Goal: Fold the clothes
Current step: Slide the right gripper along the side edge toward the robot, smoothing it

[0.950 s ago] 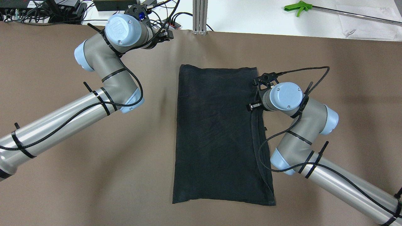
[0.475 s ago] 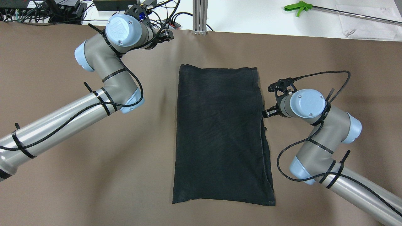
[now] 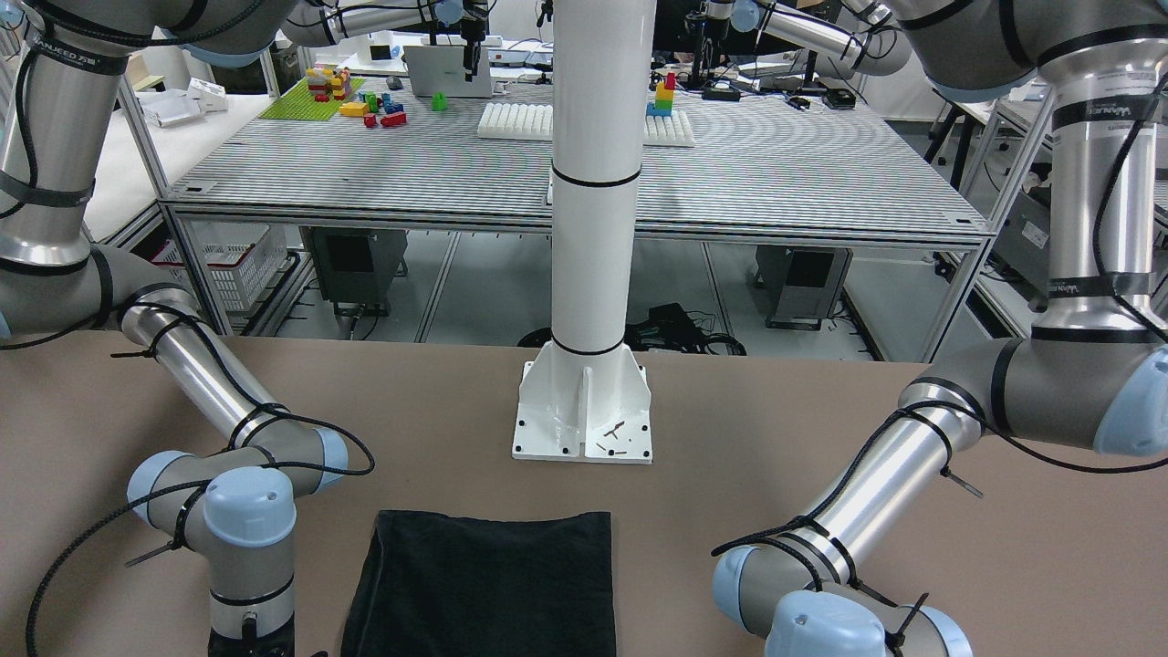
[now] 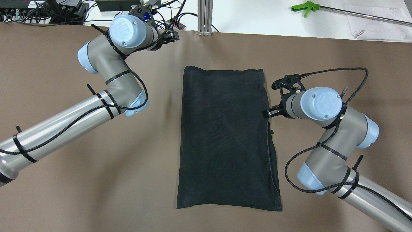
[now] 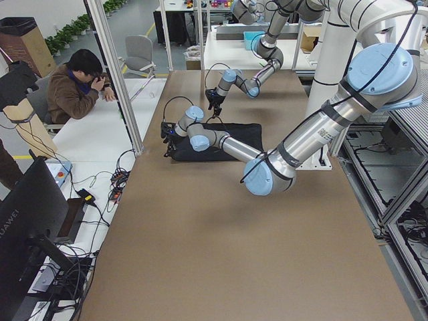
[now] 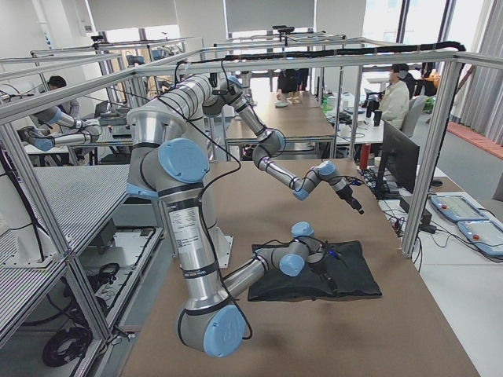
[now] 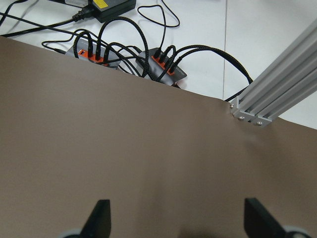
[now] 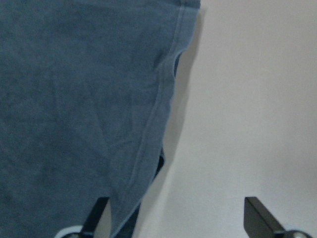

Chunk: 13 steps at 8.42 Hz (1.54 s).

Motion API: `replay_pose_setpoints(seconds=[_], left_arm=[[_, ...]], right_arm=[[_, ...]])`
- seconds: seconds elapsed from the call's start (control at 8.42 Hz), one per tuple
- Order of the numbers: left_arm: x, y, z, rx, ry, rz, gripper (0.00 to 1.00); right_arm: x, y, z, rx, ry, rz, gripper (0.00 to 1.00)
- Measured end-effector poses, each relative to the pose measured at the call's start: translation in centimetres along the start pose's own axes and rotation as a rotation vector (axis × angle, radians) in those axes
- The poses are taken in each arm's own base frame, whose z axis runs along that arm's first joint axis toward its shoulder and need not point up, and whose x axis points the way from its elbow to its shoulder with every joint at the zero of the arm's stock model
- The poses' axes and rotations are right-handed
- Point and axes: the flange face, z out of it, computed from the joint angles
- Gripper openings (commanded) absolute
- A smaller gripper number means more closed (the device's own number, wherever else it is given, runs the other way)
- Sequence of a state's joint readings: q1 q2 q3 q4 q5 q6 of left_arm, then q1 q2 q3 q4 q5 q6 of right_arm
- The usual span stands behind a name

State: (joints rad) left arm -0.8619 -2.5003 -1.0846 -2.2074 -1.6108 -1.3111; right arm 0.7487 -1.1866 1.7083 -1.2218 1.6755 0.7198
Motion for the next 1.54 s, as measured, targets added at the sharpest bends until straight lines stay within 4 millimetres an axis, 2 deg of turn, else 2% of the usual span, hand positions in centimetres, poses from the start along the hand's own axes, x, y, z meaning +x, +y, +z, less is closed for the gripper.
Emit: replay_pose_setpoints(seconds=[0.24,0.36,0.71,0.95,1.07,1.31,1.54], left_arm=[[0.1,0.0,-0.1,0.0,0.003,0.002,0.95],[0.1,0.0,-0.1,0.001,0.004,0.002,0.95],[0.2,0.0,-0.1,0.001,0.007,0.001,0.95],[0.2,-0.1,-0.1,0.001,0.006,0.0,0.95],[0.2,-0.1,-0.1,0.001,0.005,0.001,0.95],[0.5,-0.1,-0.3,0.002,0.004,0.003,0.95],[1.0,-0.3,-0.5,0.004,0.008,0.004,0.95]], right_arm=[[-2.8,-1.3,-2.2,0.039,-0.106,0.112,0.94],[-3.9,-1.4,-2.4,0.052,-0.176,0.151,0.94],[-6.6,0.2,0.5,0.069,-0.316,0.227,0.94],[-7.4,1.8,2.0,0.051,-0.348,0.261,0.94],[-7.1,2.9,2.7,0.033,-0.343,0.276,0.94],[-4.6,6.1,4.3,-0.016,-0.307,0.321,0.94],[-2.7,8.3,5.0,-0.048,-0.284,0.357,0.94]])
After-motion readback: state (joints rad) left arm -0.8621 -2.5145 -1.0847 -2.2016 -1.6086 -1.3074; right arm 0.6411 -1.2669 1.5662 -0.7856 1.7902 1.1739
